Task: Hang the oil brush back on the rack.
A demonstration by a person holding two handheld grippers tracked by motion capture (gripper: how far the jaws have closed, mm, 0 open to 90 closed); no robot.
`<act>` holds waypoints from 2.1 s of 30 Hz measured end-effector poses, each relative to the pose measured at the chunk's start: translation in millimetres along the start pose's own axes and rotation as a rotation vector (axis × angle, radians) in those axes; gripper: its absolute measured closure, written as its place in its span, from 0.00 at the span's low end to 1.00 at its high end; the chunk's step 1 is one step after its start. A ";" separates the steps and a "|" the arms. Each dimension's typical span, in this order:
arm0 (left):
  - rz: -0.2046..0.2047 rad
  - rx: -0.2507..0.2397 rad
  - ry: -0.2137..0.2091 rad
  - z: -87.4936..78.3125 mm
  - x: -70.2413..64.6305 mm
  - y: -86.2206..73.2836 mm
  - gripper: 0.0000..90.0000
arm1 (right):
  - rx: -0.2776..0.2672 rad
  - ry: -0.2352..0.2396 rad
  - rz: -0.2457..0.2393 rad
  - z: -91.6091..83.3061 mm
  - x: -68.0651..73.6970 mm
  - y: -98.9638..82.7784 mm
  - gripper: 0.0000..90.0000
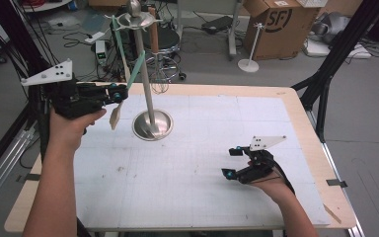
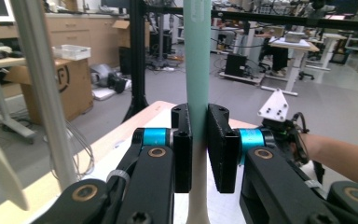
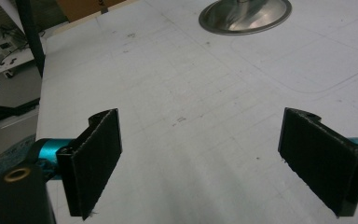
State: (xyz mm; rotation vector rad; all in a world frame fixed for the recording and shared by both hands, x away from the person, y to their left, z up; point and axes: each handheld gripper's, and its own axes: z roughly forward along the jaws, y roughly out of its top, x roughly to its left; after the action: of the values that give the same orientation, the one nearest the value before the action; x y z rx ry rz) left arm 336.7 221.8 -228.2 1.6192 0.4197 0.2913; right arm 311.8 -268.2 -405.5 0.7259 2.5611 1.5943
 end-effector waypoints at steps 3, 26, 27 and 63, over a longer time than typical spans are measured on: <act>0.001 -0.004 0.020 -4.4 3.5 3.1 0.90 | -0.001 0.003 0.004 0.2 -0.2 -0.1 0.14; -0.004 0.021 0.097 -29.9 33.7 27.0 0.90 | 0.002 0.001 0.005 -0.3 -0.9 -0.2 0.14; -0.005 0.018 0.100 -31.2 34.4 27.2 0.90 | 0.001 0.001 0.005 -0.1 -0.8 -0.2 0.14; -0.029 0.063 0.174 -27.2 45.7 23.9 0.90 | 0.000 0.001 0.000 0.0 -0.9 -0.2 0.14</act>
State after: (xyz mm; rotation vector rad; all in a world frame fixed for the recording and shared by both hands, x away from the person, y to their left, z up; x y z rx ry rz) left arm 368.3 264.7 -204.6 1.6539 0.5894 0.4024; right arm 312.5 -268.6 -405.8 0.7256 2.5618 1.5951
